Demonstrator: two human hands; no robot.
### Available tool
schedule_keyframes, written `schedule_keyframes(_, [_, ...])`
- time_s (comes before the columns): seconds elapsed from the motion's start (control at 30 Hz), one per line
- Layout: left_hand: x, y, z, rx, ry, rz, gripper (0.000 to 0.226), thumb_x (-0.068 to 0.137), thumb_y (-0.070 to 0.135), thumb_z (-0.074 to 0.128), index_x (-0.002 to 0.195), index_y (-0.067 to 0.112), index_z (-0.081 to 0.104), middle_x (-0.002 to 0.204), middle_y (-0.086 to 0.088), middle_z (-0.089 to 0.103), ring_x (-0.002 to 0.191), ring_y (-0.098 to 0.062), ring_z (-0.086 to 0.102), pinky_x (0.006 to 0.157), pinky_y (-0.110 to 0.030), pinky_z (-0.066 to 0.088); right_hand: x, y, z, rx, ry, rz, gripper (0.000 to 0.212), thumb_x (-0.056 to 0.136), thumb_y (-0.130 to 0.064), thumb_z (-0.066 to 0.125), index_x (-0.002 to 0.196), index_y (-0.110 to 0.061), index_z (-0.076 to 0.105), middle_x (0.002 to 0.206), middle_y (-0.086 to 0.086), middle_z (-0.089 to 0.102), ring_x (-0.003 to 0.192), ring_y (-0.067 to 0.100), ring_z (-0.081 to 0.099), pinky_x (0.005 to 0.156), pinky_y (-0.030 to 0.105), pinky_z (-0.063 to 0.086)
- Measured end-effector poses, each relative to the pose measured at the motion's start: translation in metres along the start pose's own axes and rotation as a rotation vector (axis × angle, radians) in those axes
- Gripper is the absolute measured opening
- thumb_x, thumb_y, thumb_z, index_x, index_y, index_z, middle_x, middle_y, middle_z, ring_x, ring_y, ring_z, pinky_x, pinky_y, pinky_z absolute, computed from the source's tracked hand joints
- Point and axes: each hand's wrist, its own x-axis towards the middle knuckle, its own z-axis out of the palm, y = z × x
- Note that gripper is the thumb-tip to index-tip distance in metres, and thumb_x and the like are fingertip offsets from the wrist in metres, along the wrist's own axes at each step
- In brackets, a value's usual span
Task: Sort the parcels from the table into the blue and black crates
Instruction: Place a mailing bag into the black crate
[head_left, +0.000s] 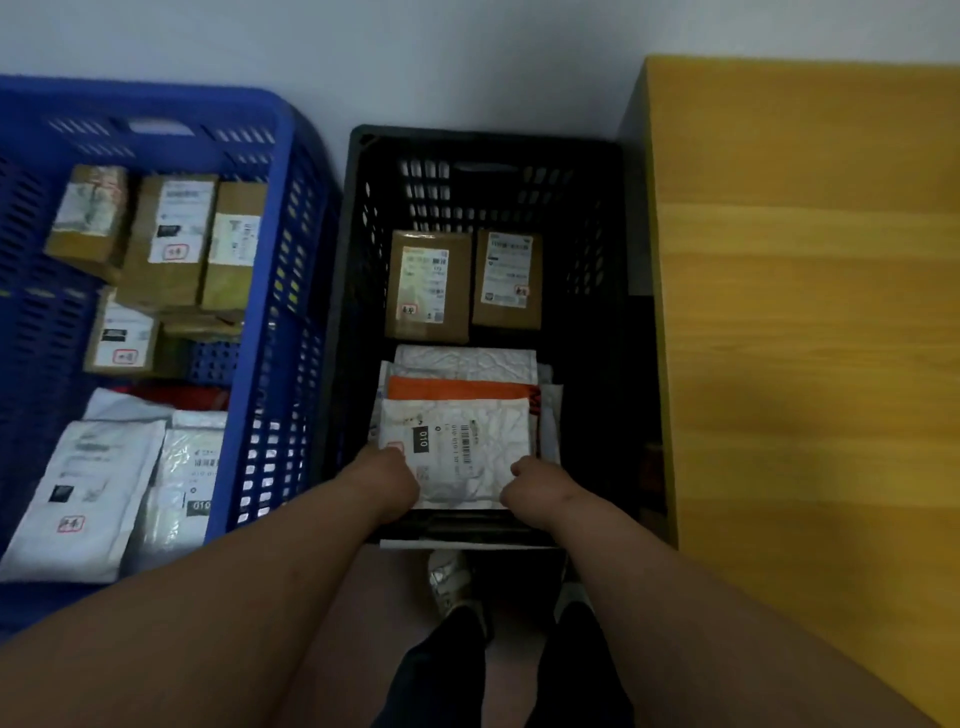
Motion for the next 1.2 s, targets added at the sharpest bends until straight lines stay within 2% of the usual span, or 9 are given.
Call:
schedule_keyframes(0.2, [-0.015, 0.012, -0.006, -0.004, 0.033, 0.061, 0.045, 0.093, 0.014, 0.051, 0.137, 0.006, 0.049, 0.140, -0.014, 0.046, 0.124, -0.027, 0.049, 0.105, -0.034, 0.042, -0.022, -0.002, -0.017, 0.082, 0.052, -0.041, 0.014, 0.096, -0.014, 0.046, 0.108, -0.009, 0.053, 0.117, 0.014, 0.055, 0.104, 0.024, 0.054, 0.086, 0.028, 0.047])
schedule_keyframes(0.3, [-0.032, 0.028, -0.017, -0.044, 0.099, 0.098, 0.044, 0.094, 0.016, 0.054, 0.137, 0.008, 0.050, 0.139, -0.012, 0.049, 0.120, -0.026, 0.052, 0.101, -0.031, 0.045, -0.040, -0.007, -0.027, 0.141, 0.111, -0.106, 0.034, 0.095, -0.017, 0.050, 0.128, -0.008, 0.054, 0.130, 0.014, 0.055, 0.115, 0.027, 0.055, 0.092, 0.032, 0.048])
schedule_keyframes(0.47, [-0.081, 0.062, -0.026, -0.164, 0.230, 0.201, 0.048, 0.093, 0.021, 0.057, 0.140, 0.013, 0.049, 0.140, -0.011, 0.049, 0.121, -0.025, 0.052, 0.097, -0.028, 0.044, -0.086, -0.005, -0.051, 0.243, 0.174, -0.245, 0.043, 0.093, -0.023, 0.052, 0.136, -0.016, 0.050, 0.134, 0.009, 0.052, 0.116, 0.025, 0.055, 0.089, 0.031, 0.049])
schedule_keyframes(0.6, [-0.132, 0.103, -0.016, -0.238, 0.329, 0.286, 0.044, 0.094, 0.020, 0.055, 0.138, 0.014, 0.051, 0.133, -0.011, 0.055, 0.111, -0.024, 0.057, 0.086, -0.026, 0.048, -0.134, 0.020, -0.083, 0.372, 0.273, -0.367, 0.030, 0.094, -0.023, 0.052, 0.123, -0.020, 0.057, 0.126, 0.006, 0.056, 0.100, 0.017, 0.054, 0.077, 0.026, 0.043])
schedule_keyframes(0.73, [-0.185, 0.157, 0.009, -0.345, 0.351, 0.337, 0.044, 0.096, 0.022, 0.054, 0.139, 0.015, 0.048, 0.123, -0.009, 0.058, 0.078, -0.009, 0.055, 0.059, -0.022, 0.042, -0.184, 0.080, -0.119, 0.440, 0.342, -0.401, 0.029, 0.099, -0.021, 0.049, 0.126, -0.016, 0.056, 0.127, 0.005, 0.054, 0.104, 0.020, 0.052, 0.083, 0.031, 0.043])
schedule_keyframes(0.83, [-0.221, 0.200, 0.033, -0.350, 0.355, 0.412, 0.045, 0.097, 0.026, 0.054, 0.140, 0.013, 0.048, 0.131, -0.009, 0.056, 0.084, -0.011, 0.052, 0.074, -0.025, 0.043, -0.216, 0.141, -0.142, 0.465, 0.378, -0.364, 0.031, 0.100, -0.021, 0.048, 0.130, -0.015, 0.054, 0.132, 0.006, 0.052, 0.109, 0.023, 0.052, 0.095, 0.039, 0.047])
schedule_keyframes(1.0, [-0.268, 0.273, 0.075, -0.269, 0.316, 0.507, 0.045, 0.099, 0.029, 0.052, 0.141, 0.015, 0.045, 0.139, -0.011, 0.049, 0.094, -0.019, 0.054, 0.078, -0.031, 0.044, -0.254, 0.247, -0.170, 0.518, 0.474, -0.230, 0.032, 0.100, -0.021, 0.049, 0.130, -0.016, 0.053, 0.132, 0.007, 0.052, 0.113, 0.026, 0.052, 0.100, 0.043, 0.046])
schedule_keyframes(1.1, [-0.288, 0.314, 0.100, -0.240, 0.300, 0.557, 0.045, 0.099, 0.029, 0.052, 0.140, 0.013, 0.046, 0.144, -0.011, 0.045, 0.117, -0.029, 0.053, 0.090, -0.034, 0.046, -0.270, 0.303, -0.183, 0.531, 0.521, -0.154, 0.031, 0.100, -0.021, 0.046, 0.129, -0.015, 0.053, 0.126, 0.008, 0.054, 0.108, 0.026, 0.054, 0.089, 0.041, 0.047])
schedule_keyframes(1.2, [-0.298, 0.349, 0.123, -0.198, 0.290, 0.609, 0.044, 0.098, 0.028, 0.053, 0.139, 0.013, 0.049, 0.144, -0.011, 0.046, 0.115, -0.026, 0.053, 0.089, -0.031, 0.044, -0.280, 0.350, -0.193, 0.563, 0.534, -0.093, 0.031, 0.101, -0.019, 0.044, 0.131, -0.015, 0.051, 0.126, 0.007, 0.052, 0.108, 0.027, 0.055, 0.085, 0.041, 0.046])
